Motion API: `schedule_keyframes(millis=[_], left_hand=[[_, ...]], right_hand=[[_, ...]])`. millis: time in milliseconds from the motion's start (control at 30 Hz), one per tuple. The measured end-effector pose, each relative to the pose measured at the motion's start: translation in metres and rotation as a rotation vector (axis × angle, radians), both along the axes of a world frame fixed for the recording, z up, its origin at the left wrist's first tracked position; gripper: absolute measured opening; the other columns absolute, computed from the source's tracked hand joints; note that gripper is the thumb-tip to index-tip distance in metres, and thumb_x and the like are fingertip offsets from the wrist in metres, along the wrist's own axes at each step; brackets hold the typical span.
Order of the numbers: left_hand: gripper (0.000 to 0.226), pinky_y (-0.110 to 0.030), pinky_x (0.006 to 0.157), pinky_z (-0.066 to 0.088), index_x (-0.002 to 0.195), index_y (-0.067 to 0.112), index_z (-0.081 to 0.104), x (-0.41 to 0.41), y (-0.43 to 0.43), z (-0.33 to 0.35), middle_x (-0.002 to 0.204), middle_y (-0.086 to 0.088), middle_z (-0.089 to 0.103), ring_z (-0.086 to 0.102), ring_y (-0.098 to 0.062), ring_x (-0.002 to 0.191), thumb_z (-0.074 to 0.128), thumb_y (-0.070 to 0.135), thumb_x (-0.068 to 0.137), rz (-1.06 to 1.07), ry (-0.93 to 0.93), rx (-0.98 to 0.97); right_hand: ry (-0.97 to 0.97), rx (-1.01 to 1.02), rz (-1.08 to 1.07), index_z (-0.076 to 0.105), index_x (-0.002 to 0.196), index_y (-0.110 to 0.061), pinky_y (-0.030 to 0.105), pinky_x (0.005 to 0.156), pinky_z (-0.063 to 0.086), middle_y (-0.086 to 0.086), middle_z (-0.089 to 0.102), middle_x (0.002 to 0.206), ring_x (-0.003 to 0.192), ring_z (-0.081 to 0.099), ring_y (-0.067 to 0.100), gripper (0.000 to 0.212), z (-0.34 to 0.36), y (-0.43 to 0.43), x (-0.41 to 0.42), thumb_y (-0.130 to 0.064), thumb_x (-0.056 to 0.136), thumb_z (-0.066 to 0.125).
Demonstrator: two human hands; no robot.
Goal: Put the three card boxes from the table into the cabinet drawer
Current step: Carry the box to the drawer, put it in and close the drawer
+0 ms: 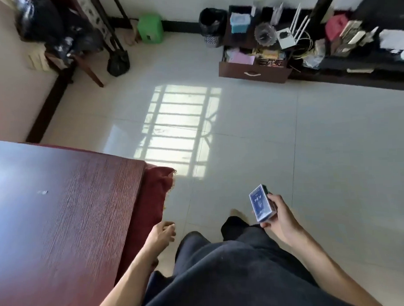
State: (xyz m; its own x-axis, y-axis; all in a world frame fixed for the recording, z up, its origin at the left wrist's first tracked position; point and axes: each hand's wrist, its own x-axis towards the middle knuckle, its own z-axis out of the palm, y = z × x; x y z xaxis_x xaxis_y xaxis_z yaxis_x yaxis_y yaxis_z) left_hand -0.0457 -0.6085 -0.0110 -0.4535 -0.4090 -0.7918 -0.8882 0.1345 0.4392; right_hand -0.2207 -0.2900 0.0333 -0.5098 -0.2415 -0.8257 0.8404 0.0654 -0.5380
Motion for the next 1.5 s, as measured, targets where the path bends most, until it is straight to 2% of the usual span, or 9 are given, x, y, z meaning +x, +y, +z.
schedule_keyframes(millis=[333,500,633,733,833,1067,1167,1367,1500], left_hand=[[0.015,-0.026,0.055,0.047,0.102,0.006,0.064,-0.072,0.002,-0.009,0.076,-0.012,0.068,0.062,-0.020,0.059,0.053,0.014,0.097,-0.037,-0.175,0.046],[0.012,-0.028,0.060,0.044,0.096,0.000,0.064,-0.143,-0.033,-0.021,0.067,-0.012,0.066,0.060,-0.023,0.058,0.054,0.007,0.095,-0.077,-0.228,0.037],[0.021,-0.036,0.066,0.044,0.104,-0.013,0.062,-0.245,-0.055,-0.025,0.073,-0.019,0.062,0.058,-0.028,0.069,0.050,0.003,0.097,-0.120,-0.215,0.081],[0.020,-0.029,0.063,0.049,0.107,-0.002,0.059,-0.334,-0.048,-0.011,0.085,-0.015,0.064,0.061,-0.025,0.077,0.046,0.012,0.100,-0.288,-0.179,0.085],[0.022,-0.025,0.056,0.046,0.111,0.005,0.061,-0.421,-0.034,0.002,0.084,-0.012,0.067,0.061,-0.021,0.068,0.048,0.017,0.098,-0.345,-0.114,0.095],[0.026,-0.029,0.062,0.043,0.114,0.007,0.062,-0.591,-0.015,0.022,0.084,-0.009,0.067,0.061,-0.022,0.071,0.054,0.023,0.096,-0.403,0.027,0.163],[0.025,-0.029,0.061,0.044,0.114,0.009,0.062,-0.632,-0.015,0.025,0.086,-0.009,0.070,0.064,-0.021,0.070,0.053,0.023,0.096,-0.404,0.024,0.112],[0.025,-0.027,0.056,0.044,0.114,0.004,0.062,-0.675,-0.038,0.023,0.084,-0.012,0.068,0.060,-0.022,0.065,0.052,0.018,0.096,-0.249,-0.083,0.079],[0.021,-0.030,0.066,0.050,0.111,0.002,0.063,-0.678,-0.054,0.020,0.087,-0.018,0.069,0.065,-0.029,0.075,0.051,0.013,0.097,-0.205,-0.146,0.067]], right_hand=[[0.049,0.070,-0.034,0.062,0.129,-0.016,0.032,0.063,0.037,0.008,0.067,0.087,0.073,0.054,0.019,0.049,-0.003,0.016,-0.115,-0.052,0.099,0.047],[0.067,0.108,-0.113,0.064,0.123,-0.029,0.034,0.069,0.044,0.009,0.072,0.102,0.085,0.062,0.023,0.039,0.001,0.001,-0.186,-0.057,0.099,0.048],[0.109,0.136,-0.193,0.064,0.117,-0.038,0.026,0.062,0.047,0.003,0.072,0.101,0.078,0.063,0.015,0.023,0.006,-0.008,-0.238,-0.047,0.104,0.048],[0.066,0.137,-0.260,0.068,0.118,-0.031,0.030,0.066,0.046,0.004,0.075,0.096,0.080,0.067,0.017,0.039,0.010,-0.012,-0.272,-0.059,0.098,0.049],[0.062,0.102,-0.313,0.071,0.113,-0.023,0.030,0.063,0.041,0.005,0.075,0.086,0.075,0.066,0.017,0.044,0.011,-0.014,-0.306,-0.059,0.097,0.051],[0.020,0.061,-0.378,0.071,0.105,-0.021,0.029,0.060,0.037,0.003,0.071,0.075,0.057,0.057,0.012,0.037,-0.004,-0.009,-0.412,-0.053,0.098,0.054],[0.021,0.061,-0.366,0.072,0.106,-0.024,0.030,0.062,0.039,-0.002,0.070,0.071,0.057,0.055,0.012,0.038,-0.009,-0.002,-0.468,-0.056,0.095,0.057],[0.043,0.103,-0.322,0.069,0.117,-0.027,0.033,0.064,0.042,-0.001,0.076,0.086,0.075,0.062,0.018,0.043,-0.007,-0.003,-0.581,-0.060,0.095,0.054],[0.067,0.115,-0.268,0.071,0.116,-0.026,0.033,0.064,0.044,0.001,0.077,0.084,0.069,0.067,0.014,0.046,-0.001,-0.014,-0.646,-0.062,0.094,0.054]])
